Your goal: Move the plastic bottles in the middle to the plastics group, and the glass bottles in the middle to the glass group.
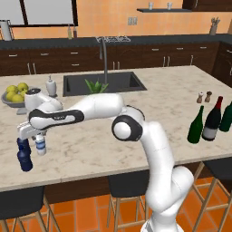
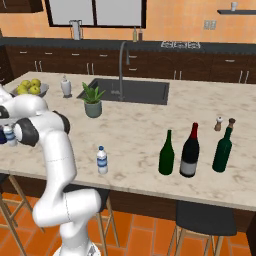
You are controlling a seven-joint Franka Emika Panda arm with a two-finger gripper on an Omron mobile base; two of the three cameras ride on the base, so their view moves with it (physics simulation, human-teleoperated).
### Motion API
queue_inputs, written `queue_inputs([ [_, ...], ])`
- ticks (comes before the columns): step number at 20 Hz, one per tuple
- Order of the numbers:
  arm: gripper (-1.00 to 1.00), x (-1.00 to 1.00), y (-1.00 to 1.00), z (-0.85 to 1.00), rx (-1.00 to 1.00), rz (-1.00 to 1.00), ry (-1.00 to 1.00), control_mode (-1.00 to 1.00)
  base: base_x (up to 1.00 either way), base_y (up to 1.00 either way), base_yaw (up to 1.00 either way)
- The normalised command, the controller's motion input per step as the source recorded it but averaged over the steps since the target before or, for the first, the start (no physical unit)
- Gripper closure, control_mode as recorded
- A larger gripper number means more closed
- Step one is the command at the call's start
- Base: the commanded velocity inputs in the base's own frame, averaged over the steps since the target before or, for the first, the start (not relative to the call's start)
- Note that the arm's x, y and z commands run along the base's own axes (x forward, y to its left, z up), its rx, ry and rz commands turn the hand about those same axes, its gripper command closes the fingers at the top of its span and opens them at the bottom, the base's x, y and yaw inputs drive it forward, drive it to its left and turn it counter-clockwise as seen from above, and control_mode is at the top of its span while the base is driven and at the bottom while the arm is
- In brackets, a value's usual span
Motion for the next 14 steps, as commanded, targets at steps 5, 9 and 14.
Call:
queue_inputs([
  [5, 1.0, 0.1, -0.01, -0.11, 0.02, 0.0, -0.03, -1.0, 0.0, 0.0, 0.0],
  [9, 1.0, 0.25, 0.0, 0.0, 0.0, 0.0, -0.02, -1.0, 0.0, 0.0, 0.0],
  [14, 1.0, 0.34, 0.0, -0.24, 0.05, 0.0, -0.08, -1.0, 0.0, 0.0, 0.0],
])
